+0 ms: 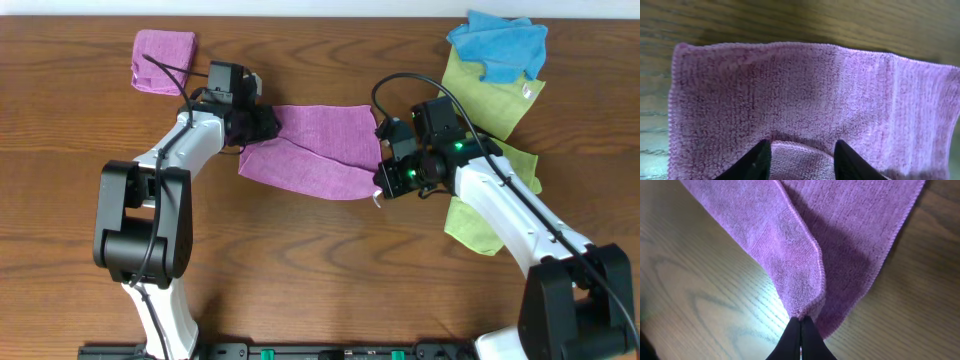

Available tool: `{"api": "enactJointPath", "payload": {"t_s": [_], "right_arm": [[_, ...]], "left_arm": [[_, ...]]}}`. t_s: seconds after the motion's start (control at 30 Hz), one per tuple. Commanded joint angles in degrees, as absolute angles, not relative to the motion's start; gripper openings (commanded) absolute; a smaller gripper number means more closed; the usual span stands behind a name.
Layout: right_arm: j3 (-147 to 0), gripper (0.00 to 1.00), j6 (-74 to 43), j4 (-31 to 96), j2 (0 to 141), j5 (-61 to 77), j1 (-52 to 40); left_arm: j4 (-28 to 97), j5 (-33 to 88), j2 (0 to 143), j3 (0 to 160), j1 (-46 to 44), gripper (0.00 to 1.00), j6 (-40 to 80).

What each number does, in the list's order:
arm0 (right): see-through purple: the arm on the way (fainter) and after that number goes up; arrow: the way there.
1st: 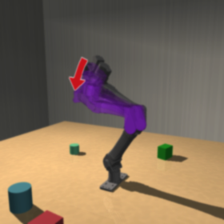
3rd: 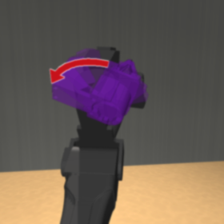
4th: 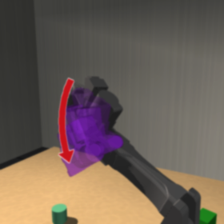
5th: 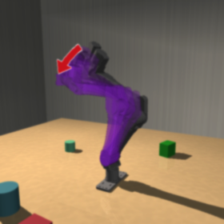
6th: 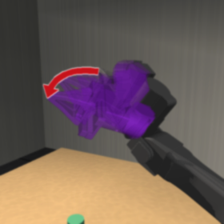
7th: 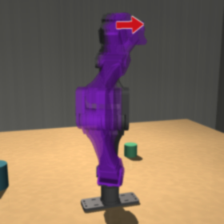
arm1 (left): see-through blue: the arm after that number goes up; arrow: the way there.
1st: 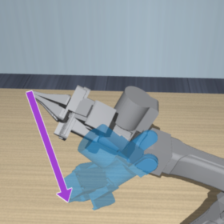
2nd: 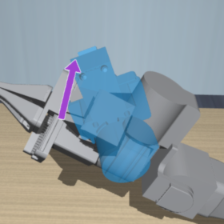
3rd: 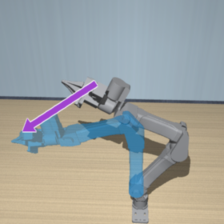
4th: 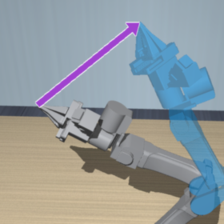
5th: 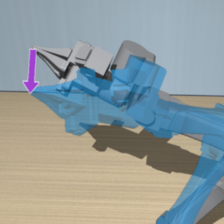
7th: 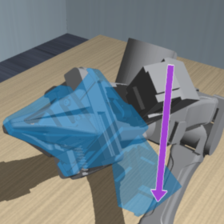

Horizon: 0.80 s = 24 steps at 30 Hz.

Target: Fold the cloth

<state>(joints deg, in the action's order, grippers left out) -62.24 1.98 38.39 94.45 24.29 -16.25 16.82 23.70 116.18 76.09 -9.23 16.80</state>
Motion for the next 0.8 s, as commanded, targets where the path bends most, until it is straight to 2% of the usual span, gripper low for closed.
{"api": "enactJointPath", "payload": {"t_s": [0.0,0.37,0.53,0.77], "right_arm": [[-63.0,0.01,4.1,39.2,94.1,26.0,-16.8],[-63.0,0.01,7.5,43.0,94.1,27.0,-17.3],[-63.0,0.01,11.0,44.8,94.1,33.0,-17.3],[-63.0,0.01,17.5,51.7,94.1,34.5,-17.3]], "left_arm": [[16.8,22.3,117.8,76.1,-9.4,0.37,16.9],[16.6,21.9,121.4,76.1,-9.4,0.13,16.9],[16.6,20.8,121.4,76.1,-9.4,0.12,16.9],[16.6,20.8,121.4,76.1,-9.4,0.13,17.0]]}}
